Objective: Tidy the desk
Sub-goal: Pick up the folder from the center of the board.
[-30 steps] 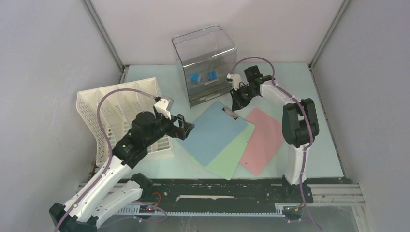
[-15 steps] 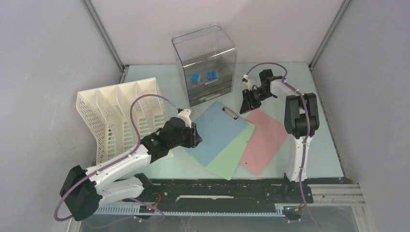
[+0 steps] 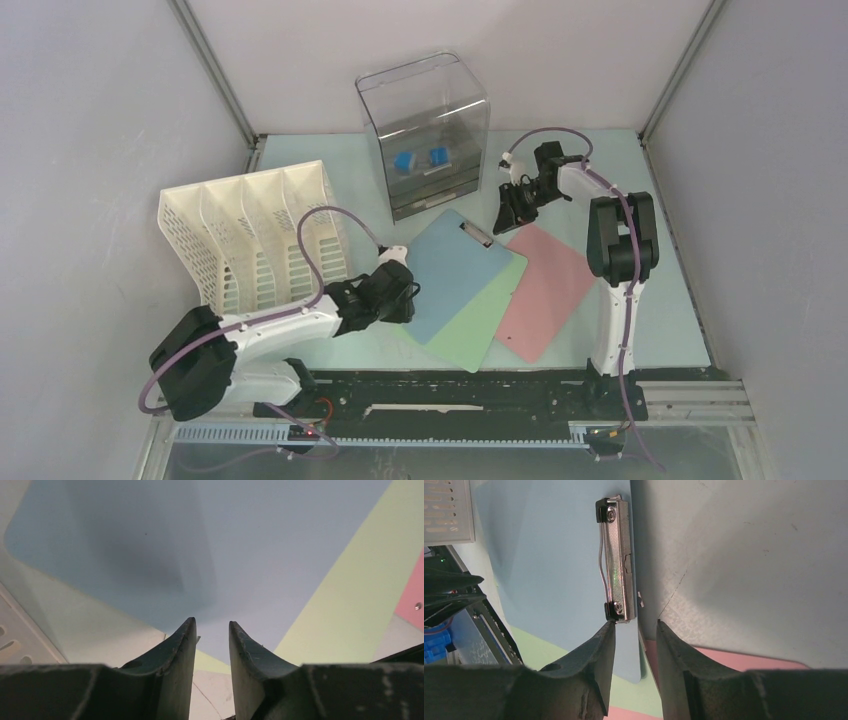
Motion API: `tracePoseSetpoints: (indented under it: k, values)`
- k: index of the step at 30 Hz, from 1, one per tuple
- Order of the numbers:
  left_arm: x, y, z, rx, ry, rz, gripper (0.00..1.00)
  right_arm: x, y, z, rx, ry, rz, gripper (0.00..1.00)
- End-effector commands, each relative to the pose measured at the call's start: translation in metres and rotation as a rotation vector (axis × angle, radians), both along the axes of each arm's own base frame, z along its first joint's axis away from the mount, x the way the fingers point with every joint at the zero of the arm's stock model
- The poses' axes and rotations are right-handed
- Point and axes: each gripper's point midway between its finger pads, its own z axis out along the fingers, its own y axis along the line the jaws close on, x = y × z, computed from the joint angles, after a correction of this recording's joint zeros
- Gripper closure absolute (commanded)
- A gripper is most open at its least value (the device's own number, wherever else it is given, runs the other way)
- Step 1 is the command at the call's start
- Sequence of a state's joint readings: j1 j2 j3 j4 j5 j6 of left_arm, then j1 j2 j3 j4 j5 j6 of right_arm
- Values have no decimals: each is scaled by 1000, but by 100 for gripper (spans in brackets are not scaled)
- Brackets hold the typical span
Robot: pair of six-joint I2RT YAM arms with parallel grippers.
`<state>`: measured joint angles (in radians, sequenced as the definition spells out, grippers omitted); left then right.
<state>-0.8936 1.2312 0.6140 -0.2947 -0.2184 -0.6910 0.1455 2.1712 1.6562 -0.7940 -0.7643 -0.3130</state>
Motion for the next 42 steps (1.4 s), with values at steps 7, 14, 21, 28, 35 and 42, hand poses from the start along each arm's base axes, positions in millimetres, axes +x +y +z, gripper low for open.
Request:
tracePoseSetpoints:
  k: [7,14,21,28,35,42]
  values:
    - [-15,18,-16,30,37,86,55,7,6,6,20,-13,2,55]
    - [-15,12,-20,0,54,96,47,6,8,7,22,-12,7,54]
    - [-13,-1,-24,-38,68,85,45,4,10,8,28,-9,10,53]
    - [-10,-9,-26,-63,74,79,45,5,10,7,34,10,-4,49]
    - [-7,-15,-27,-72,78,63,45,9,7,-4,5,39,-30,42]
    - [-6,-15,-29,-70,82,58,45,20,2,-7,-32,24,-60,39]
